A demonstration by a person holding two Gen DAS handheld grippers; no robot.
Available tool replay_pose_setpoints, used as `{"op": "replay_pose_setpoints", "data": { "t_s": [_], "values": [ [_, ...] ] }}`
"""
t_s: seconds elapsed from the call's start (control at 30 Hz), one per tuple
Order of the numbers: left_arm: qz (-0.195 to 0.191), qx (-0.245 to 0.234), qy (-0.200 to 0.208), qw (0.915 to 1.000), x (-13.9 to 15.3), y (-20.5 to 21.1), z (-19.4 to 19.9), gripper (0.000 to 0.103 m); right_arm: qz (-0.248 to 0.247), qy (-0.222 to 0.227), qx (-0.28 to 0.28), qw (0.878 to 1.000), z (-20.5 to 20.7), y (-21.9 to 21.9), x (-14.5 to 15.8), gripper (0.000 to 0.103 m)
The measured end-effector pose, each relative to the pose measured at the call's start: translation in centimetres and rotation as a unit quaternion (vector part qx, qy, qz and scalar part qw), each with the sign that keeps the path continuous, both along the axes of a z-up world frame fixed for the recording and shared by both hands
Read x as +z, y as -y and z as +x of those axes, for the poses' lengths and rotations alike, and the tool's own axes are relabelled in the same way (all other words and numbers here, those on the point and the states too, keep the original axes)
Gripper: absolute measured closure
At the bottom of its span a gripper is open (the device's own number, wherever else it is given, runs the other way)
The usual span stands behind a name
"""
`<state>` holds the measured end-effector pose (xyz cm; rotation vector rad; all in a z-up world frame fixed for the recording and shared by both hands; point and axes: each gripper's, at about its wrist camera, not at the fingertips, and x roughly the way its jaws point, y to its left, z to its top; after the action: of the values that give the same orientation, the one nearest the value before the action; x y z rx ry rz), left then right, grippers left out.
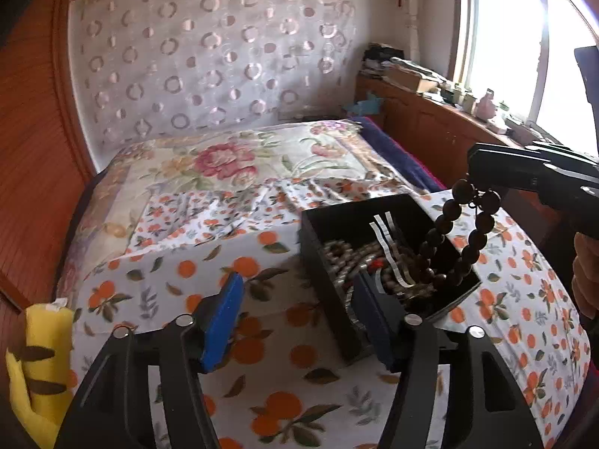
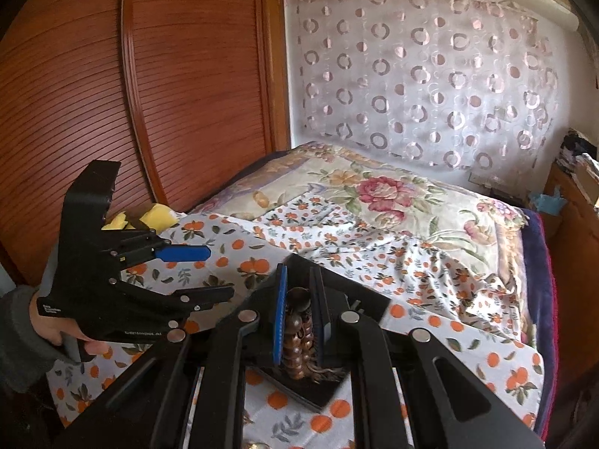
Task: Organize jewelry
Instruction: 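Drop the earring into the box with the left gripper while the right drops the bracelet in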
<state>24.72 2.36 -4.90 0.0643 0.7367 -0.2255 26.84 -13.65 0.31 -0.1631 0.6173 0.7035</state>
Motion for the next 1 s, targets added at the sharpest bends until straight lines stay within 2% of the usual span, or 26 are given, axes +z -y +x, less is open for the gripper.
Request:
{"op": "replay_pose_setpoints", "data": {
  "t_s": [0.03,0.1,0.2,0.37,0.6,0.77,1.0],
  "values": [
    [0.000,0.003,-0.001,1.0000,0.0,-0.3,0.0,0.042,0.002,-0.001,0.004,1.000,0.0,-0.3,0.0,0.089],
    [-0.003,0.016,-0.001,0.9999,-0.2,-1.2,0.0,0.034,0.006,-0.002,0.012,1.000,-0.2,-1.2,0.1,0.089],
    [-0.010,0.025,0.000,0.9996,-0.4,-2.3,-0.3,0.030,0.006,-0.006,0.019,1.000,-0.1,-2.1,0.1,0.089],
    [-0.012,0.036,-0.003,0.9993,-1.1,-3.3,-1.1,0.027,-0.021,-0.028,0.013,0.999,0.6,-2.8,-1.7,0.089],
    [-0.013,0.039,-0.009,0.9991,-2.0,-3.3,-1.7,0.022,-0.048,-0.047,-0.014,0.998,1.6,-1.7,-4.2,0.089],
    [-0.013,0.038,-0.009,0.9991,-2.1,-3.2,-1.9,0.022,-0.049,-0.050,-0.025,0.997,1.4,-0.5,-4.6,0.089],
    [-0.022,0.026,-0.011,0.9994,-2.3,-2.5,-4.1,0.022,-0.052,-0.039,-0.042,0.997,-0.4,1.2,-4.9,0.089]
  ]
}}
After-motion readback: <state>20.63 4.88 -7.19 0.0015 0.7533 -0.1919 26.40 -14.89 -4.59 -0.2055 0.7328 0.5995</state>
